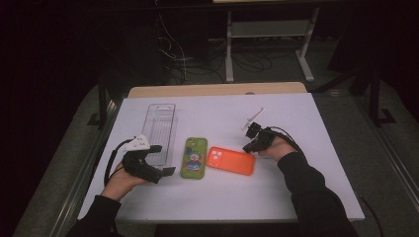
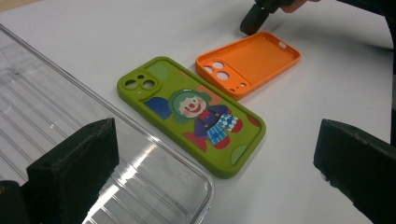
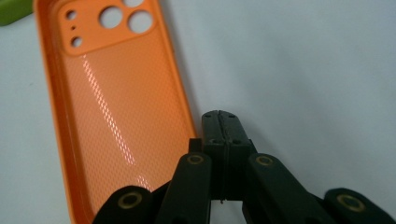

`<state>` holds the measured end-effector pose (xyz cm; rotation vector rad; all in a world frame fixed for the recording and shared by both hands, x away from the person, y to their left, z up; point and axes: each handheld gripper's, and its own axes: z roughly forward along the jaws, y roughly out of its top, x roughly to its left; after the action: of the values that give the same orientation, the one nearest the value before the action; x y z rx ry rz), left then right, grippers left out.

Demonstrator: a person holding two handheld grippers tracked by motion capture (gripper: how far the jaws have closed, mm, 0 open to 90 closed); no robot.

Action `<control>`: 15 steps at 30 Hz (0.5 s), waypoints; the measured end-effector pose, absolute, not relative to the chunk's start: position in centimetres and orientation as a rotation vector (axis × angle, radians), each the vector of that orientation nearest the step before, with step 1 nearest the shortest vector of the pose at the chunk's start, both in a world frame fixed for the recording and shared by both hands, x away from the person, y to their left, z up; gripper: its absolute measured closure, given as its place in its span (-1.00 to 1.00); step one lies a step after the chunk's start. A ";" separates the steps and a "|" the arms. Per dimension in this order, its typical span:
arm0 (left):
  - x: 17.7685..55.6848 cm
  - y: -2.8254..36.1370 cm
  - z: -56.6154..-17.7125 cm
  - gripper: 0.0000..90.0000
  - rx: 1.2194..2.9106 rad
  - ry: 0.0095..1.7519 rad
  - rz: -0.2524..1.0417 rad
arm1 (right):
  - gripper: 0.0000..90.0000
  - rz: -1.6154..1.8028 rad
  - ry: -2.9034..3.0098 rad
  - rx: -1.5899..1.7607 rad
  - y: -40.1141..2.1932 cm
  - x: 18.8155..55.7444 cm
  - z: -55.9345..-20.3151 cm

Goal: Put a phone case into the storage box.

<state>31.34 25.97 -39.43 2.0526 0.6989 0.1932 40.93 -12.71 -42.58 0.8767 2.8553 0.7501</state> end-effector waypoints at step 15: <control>31.3 26.0 -39.5 -1.00 2.054 0.699 0.195 | 0.96 0.782 2.883 0.794 -13.2 37.5 -42.5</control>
<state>31.27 25.98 -39.45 2.0541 0.6993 0.1949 37.50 -13.19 -42.54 0.7936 2.8834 0.7822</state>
